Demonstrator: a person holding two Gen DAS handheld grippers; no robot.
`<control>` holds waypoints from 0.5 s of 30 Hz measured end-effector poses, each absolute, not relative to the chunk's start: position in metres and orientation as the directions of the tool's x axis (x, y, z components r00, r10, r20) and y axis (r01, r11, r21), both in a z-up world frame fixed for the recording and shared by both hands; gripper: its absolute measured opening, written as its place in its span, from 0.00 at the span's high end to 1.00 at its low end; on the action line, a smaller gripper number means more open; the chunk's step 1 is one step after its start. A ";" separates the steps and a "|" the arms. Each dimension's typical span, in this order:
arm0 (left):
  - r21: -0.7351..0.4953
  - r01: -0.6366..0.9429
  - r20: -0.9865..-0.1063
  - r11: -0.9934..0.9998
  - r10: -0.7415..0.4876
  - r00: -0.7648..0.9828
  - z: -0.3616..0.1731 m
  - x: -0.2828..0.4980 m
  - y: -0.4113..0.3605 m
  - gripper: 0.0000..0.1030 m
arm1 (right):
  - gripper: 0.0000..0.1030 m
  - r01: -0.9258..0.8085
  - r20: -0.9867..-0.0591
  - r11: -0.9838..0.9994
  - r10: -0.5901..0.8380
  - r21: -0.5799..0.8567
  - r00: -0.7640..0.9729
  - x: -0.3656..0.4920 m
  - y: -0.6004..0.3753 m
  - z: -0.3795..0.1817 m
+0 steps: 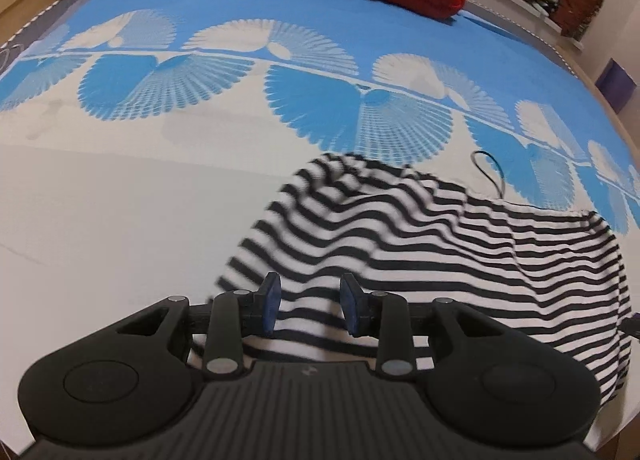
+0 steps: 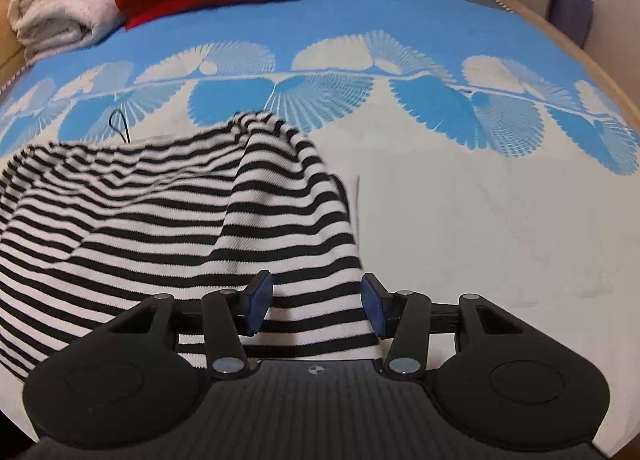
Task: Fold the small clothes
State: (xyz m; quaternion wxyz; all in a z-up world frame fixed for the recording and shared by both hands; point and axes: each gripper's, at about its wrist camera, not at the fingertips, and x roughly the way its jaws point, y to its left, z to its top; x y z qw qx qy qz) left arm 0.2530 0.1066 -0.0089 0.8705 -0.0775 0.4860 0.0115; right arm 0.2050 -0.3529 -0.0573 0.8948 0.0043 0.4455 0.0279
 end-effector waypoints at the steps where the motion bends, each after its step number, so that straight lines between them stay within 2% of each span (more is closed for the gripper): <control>1: -0.125 -0.081 -0.843 0.989 -0.063 0.534 -0.008 0.254 0.101 0.65 | 0.51 -0.048 -0.802 0.999 0.048 0.024 0.595 0.207 -0.351 -0.059; 8: -0.122 -0.039 -0.836 0.992 -0.081 0.543 -0.012 0.268 0.084 0.65 | 0.50 -0.040 -0.851 0.999 -0.008 -0.034 0.525 0.222 -0.345 -0.076; 15: -0.103 -0.050 -0.838 0.993 -0.059 0.543 -0.022 0.293 0.082 0.65 | 0.48 -0.044 -0.861 0.998 -0.023 -0.053 0.509 0.227 -0.343 -0.082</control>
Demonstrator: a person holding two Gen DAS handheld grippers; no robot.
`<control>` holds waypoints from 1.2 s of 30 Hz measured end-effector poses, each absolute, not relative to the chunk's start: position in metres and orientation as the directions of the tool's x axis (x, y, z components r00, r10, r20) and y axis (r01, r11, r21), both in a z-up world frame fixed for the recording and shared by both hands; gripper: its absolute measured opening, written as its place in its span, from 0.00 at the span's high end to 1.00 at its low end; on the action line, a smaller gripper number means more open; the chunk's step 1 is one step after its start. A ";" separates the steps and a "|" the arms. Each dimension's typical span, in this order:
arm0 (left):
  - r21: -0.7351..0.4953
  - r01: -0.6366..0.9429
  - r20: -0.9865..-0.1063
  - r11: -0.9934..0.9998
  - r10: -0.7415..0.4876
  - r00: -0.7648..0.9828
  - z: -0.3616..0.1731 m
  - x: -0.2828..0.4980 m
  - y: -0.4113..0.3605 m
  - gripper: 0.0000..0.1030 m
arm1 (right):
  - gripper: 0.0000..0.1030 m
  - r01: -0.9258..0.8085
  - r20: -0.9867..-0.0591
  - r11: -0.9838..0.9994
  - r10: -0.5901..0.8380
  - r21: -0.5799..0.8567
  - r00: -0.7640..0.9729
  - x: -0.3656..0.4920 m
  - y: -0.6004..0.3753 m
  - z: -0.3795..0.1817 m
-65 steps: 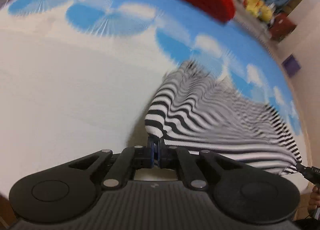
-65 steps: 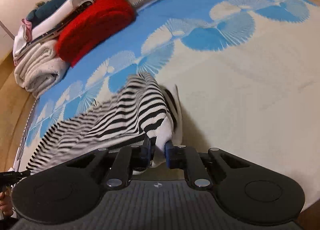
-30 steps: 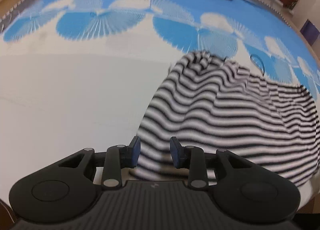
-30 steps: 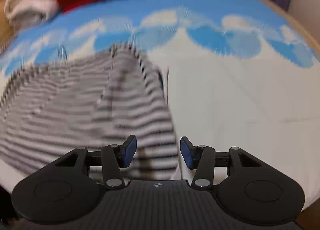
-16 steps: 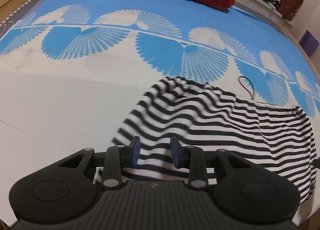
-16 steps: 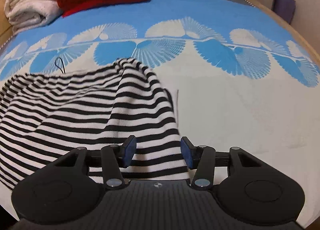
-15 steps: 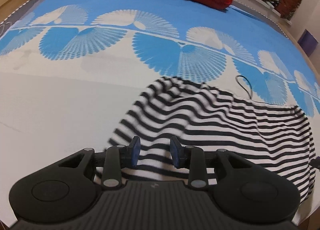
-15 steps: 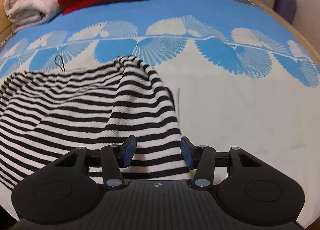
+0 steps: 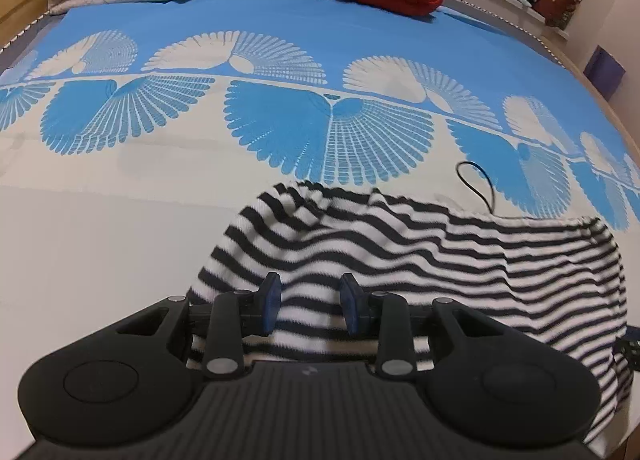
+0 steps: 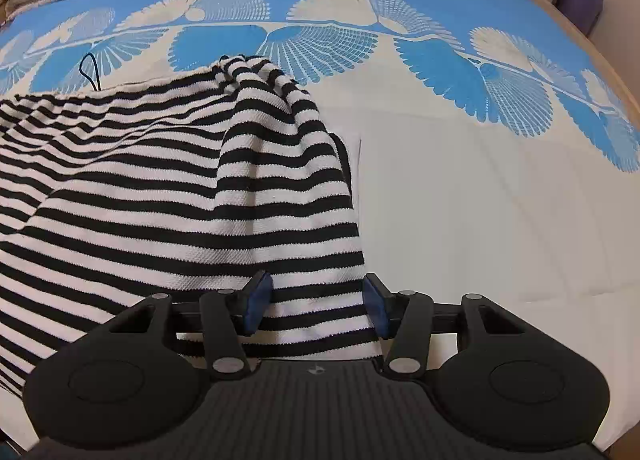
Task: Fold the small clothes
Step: 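Pull both grippers back from the folded striped bundle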
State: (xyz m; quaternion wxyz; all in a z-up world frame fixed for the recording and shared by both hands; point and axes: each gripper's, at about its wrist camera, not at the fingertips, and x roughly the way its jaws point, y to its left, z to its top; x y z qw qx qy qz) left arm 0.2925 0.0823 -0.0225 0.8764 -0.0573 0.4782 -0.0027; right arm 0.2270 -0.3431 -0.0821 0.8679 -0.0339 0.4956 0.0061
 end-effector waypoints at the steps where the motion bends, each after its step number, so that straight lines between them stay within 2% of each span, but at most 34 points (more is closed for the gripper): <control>1: -0.102 -0.058 -0.841 0.993 -0.055 0.538 -0.026 0.297 0.084 0.65 | 0.47 -0.043 -0.863 0.997 -0.027 -0.056 0.505 0.228 -0.343 -0.083; 8: -0.129 -0.132 -0.887 0.983 -0.054 0.459 -0.053 0.318 0.100 0.60 | 0.44 -0.032 -0.878 0.997 -0.050 -0.075 0.476 0.236 -0.341 -0.088; 11: -0.170 -0.159 -0.876 0.973 -0.075 0.476 -0.040 0.313 0.105 0.61 | 0.43 -0.025 -0.876 0.996 -0.062 -0.085 0.478 0.237 -0.340 -0.086; 15: -0.221 -0.101 -0.812 0.970 -0.125 0.571 -0.002 0.285 0.107 0.59 | 0.43 0.024 -0.831 0.997 -0.071 -0.069 0.552 0.225 -0.344 -0.068; 18: -0.193 -0.074 -0.777 0.978 -0.106 0.620 0.022 0.251 0.108 0.59 | 0.43 0.059 -0.749 0.998 -0.066 -0.035 0.659 0.204 -0.349 -0.040; 22: -0.192 -0.068 -0.728 0.979 -0.095 0.679 0.045 0.192 0.095 0.59 | 0.43 0.052 -0.611 0.996 -0.082 -0.067 0.787 0.163 -0.350 -0.007; 24: -0.161 -0.049 -0.708 0.986 -0.081 0.701 0.048 0.162 0.082 0.59 | 0.43 0.051 -0.572 0.996 -0.083 -0.072 0.816 0.146 -0.353 0.004; 30: -0.079 -0.004 -0.713 0.997 -0.054 0.699 0.031 0.099 0.052 0.59 | 0.43 0.103 -0.548 0.994 -0.105 -0.035 0.830 0.104 -0.366 0.017; 36: -0.012 -0.003 -0.729 1.000 -0.007 0.684 0.023 0.079 0.049 0.48 | 0.42 0.146 -0.555 0.987 -0.086 0.065 0.828 0.072 -0.373 0.023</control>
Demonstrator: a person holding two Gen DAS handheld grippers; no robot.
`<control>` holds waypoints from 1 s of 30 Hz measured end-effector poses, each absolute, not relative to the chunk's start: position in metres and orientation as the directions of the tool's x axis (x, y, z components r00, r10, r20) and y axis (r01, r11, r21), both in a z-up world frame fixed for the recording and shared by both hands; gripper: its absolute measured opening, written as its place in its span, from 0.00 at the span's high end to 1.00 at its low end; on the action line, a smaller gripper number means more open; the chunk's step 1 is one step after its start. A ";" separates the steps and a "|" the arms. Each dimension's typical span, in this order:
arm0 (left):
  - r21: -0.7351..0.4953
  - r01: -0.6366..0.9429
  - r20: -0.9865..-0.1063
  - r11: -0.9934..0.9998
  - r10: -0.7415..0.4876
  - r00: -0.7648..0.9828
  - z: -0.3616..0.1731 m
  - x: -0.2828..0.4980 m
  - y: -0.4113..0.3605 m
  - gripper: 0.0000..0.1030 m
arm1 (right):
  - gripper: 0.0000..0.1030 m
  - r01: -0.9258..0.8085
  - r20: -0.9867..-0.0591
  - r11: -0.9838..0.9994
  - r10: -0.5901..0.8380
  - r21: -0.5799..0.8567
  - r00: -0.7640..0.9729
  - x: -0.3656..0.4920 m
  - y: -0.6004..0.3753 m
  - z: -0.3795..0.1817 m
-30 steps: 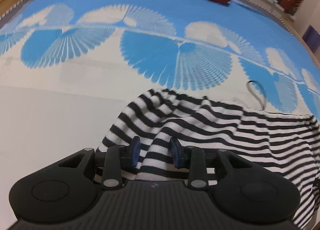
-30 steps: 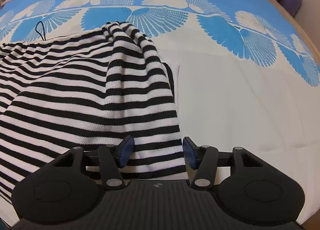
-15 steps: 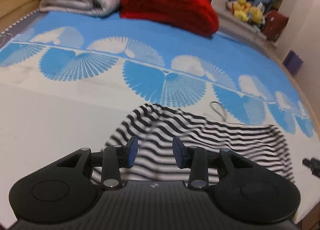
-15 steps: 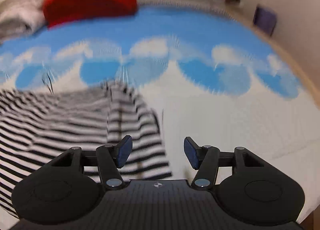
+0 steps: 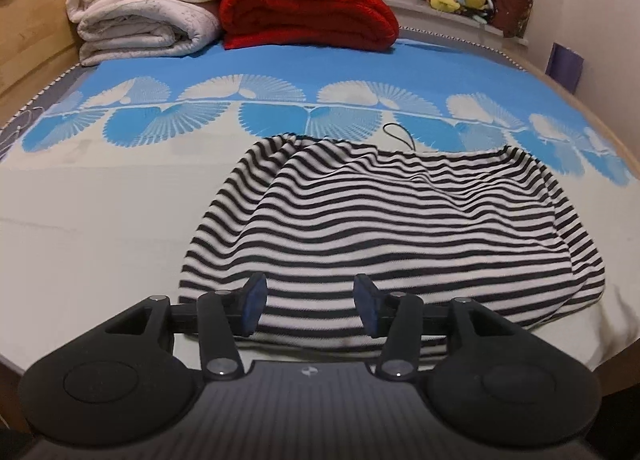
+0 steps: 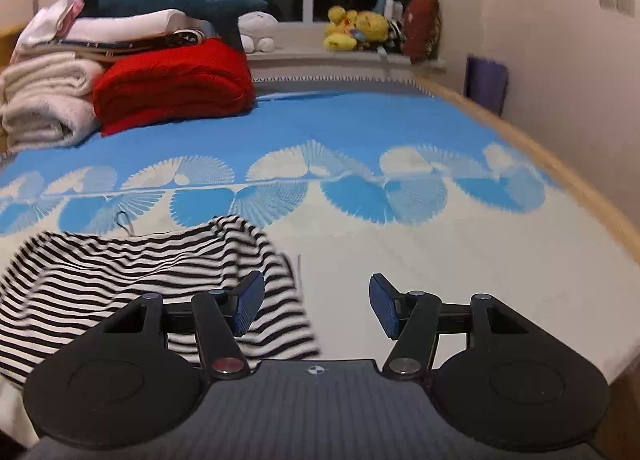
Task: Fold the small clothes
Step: 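Pull both grippers back from the folded striped bundle, then grasp the striped bundle's edge with the left gripper and lift it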
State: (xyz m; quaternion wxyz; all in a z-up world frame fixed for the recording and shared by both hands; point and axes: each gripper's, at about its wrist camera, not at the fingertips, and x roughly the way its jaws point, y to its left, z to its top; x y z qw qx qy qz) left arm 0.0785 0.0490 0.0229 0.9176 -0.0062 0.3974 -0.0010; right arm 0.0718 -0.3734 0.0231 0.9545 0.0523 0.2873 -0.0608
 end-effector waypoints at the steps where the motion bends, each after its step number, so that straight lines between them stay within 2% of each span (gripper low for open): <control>1: -0.010 -0.008 -0.735 1.000 -0.002 0.678 0.025 0.077 0.049 0.48 | 0.42 0.151 -0.548 0.986 -0.089 0.070 0.832 0.066 -0.373 0.025; 9: -0.011 0.044 -0.653 0.999 -0.041 0.756 0.061 0.066 0.055 0.49 | 0.41 0.117 -0.508 0.988 -0.048 0.105 0.860 0.041 -0.359 0.030; 11: -0.057 0.050 -0.647 0.997 -0.075 0.759 0.054 0.066 0.065 0.61 | 0.41 0.107 -0.508 0.990 -0.046 0.093 0.860 0.041 -0.353 0.029; 12: -0.080 0.050 -0.643 0.996 -0.090 0.760 0.050 0.066 0.069 0.77 | 0.41 0.102 -0.512 0.991 -0.046 0.082 0.858 0.042 -0.350 0.026; 13: -0.112 0.050 -0.639 0.992 -0.110 0.761 0.042 0.066 0.075 0.82 | 0.41 0.095 -0.519 0.993 -0.045 0.070 0.854 0.043 -0.347 0.023; 15: -0.179 0.031 -0.622 0.983 -0.138 0.771 0.019 0.063 0.090 0.82 | 0.41 0.075 -0.531 0.996 -0.044 0.037 0.846 0.046 -0.342 0.017; 18: -0.261 -0.100 -0.712 0.960 -0.122 0.691 -0.006 0.082 0.105 0.82 | 0.41 0.054 -0.548 0.999 -0.042 0.007 0.835 0.046 -0.340 0.010; 20: -0.316 -0.172 -0.707 0.933 -0.111 0.698 -0.005 0.094 0.115 0.75 | 0.41 0.050 -0.554 0.999 -0.040 0.002 0.832 0.045 -0.341 0.010; 21: -0.324 -0.208 -0.710 0.923 -0.092 0.698 -0.006 0.099 0.120 0.62 | 0.41 0.046 -0.549 0.999 -0.035 0.007 0.835 0.043 -0.341 0.011; 22: -0.331 -0.234 -0.717 0.914 -0.082 0.693 -0.010 0.101 0.124 0.58 | 0.41 0.042 -0.543 0.999 -0.028 0.013 0.839 0.042 -0.342 0.013; 28: -0.374 -0.447 -0.817 0.812 -0.060 0.574 -0.045 0.113 0.151 0.58 | 0.41 0.080 -0.557 0.994 -0.029 0.068 0.830 0.048 -0.353 0.005; 29: -0.367 -0.449 -0.819 0.815 -0.054 0.571 -0.045 0.115 0.151 0.57 | 0.41 0.084 -0.570 0.994 -0.029 0.069 0.821 0.052 -0.353 0.003; 30: -0.364 -0.450 -0.822 0.816 -0.054 0.567 -0.046 0.116 0.150 0.51 | 0.41 0.082 -0.577 0.994 -0.030 0.065 0.816 0.055 -0.353 0.000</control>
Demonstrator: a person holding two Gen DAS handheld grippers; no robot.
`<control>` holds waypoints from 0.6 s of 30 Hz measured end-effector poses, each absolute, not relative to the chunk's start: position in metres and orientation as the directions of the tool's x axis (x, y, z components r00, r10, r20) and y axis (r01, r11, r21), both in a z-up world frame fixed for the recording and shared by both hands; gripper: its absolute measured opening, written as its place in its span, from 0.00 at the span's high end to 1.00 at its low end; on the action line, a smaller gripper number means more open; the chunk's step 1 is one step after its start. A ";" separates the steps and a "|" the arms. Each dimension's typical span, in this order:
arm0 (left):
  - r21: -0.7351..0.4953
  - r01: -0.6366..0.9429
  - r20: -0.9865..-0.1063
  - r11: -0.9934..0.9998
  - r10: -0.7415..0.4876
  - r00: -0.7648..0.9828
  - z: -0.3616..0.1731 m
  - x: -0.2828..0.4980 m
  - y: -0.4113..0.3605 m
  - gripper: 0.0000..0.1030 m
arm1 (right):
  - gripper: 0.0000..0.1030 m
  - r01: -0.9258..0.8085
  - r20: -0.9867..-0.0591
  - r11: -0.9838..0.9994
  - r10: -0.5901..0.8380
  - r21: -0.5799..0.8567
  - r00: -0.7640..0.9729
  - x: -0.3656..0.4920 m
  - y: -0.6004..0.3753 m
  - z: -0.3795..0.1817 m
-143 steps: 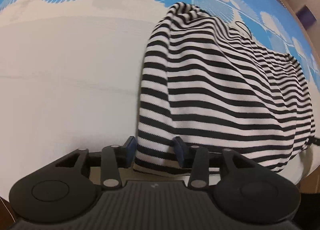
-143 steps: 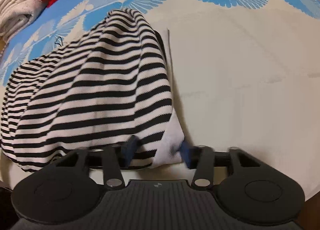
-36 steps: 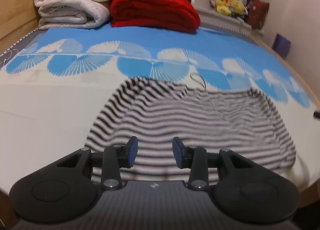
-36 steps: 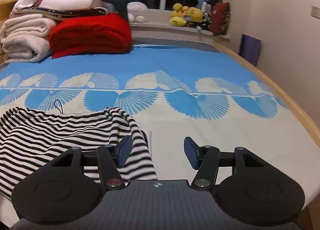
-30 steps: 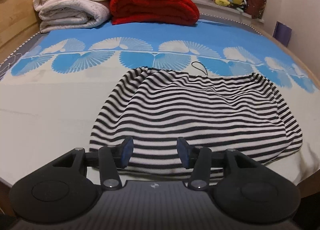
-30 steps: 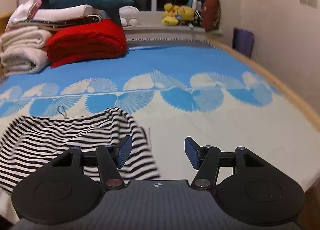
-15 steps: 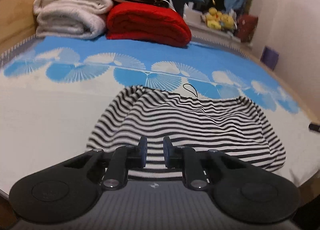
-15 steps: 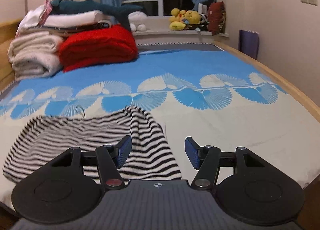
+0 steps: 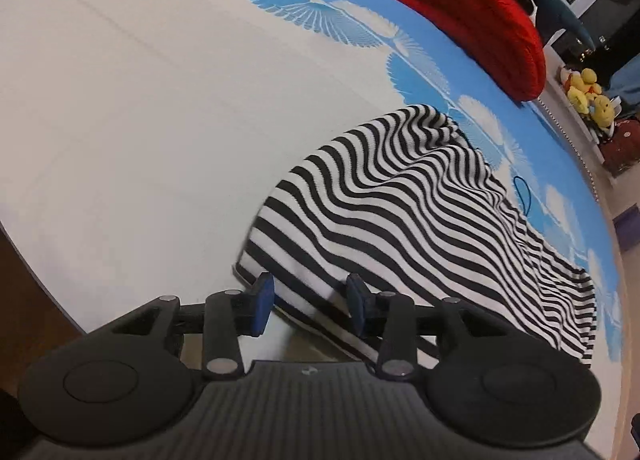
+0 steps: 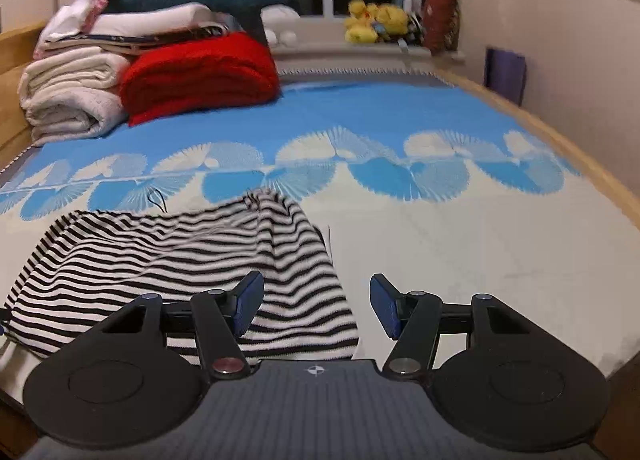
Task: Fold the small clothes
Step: 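Grasp the striped bundle's edge with the left gripper and lift it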
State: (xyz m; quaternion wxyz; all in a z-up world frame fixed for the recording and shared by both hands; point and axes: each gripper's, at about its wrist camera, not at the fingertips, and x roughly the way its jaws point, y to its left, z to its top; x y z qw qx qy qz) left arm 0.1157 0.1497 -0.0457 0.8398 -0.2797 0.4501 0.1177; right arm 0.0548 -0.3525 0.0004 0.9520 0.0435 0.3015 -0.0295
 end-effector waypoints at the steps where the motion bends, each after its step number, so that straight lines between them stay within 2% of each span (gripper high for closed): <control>1: -0.354 -0.457 -0.831 0.816 -0.049 0.555 -0.047 0.117 0.150 0.41 | 0.41 0.078 -0.581 0.995 -0.031 0.056 0.813 0.057 -0.352 -0.002; 4: -0.303 -0.488 -0.855 0.819 -0.008 0.518 -0.053 0.117 0.155 0.33 | 0.41 0.081 -0.604 0.996 -0.044 0.034 0.796 0.062 -0.356 -0.007; 9: -0.323 -0.485 -0.845 0.812 -0.017 0.534 -0.061 0.119 0.160 0.34 | 0.41 0.139 -0.620 0.986 -0.049 0.097 0.783 0.064 -0.376 -0.009; 11: -0.333 -0.480 -0.833 0.812 -0.015 0.554 -0.064 0.124 0.162 0.43 | 0.41 0.171 -0.629 0.978 -0.061 0.116 0.775 0.064 -0.383 -0.010; 13: -0.344 -0.476 -0.823 0.809 -0.016 0.567 -0.066 0.128 0.163 0.80 | 0.41 0.199 -0.639 0.972 -0.074 0.126 0.766 0.065 -0.389 -0.012; 14: -0.353 -0.475 -0.819 0.806 -0.020 0.574 -0.067 0.129 0.163 0.81 | 0.41 0.208 -0.642 0.970 -0.079 0.129 0.763 0.064 -0.391 -0.013; 15: -0.351 -0.476 -0.814 0.806 -0.011 0.581 -0.065 0.129 0.161 0.87 | 0.41 0.218 -0.645 0.967 -0.085 0.129 0.760 0.063 -0.394 -0.014; 18: -0.298 -0.451 -0.802 0.841 0.035 0.597 -0.051 0.131 0.148 0.89 | 0.41 0.251 -0.660 0.959 -0.105 0.131 0.744 0.064 -0.403 -0.017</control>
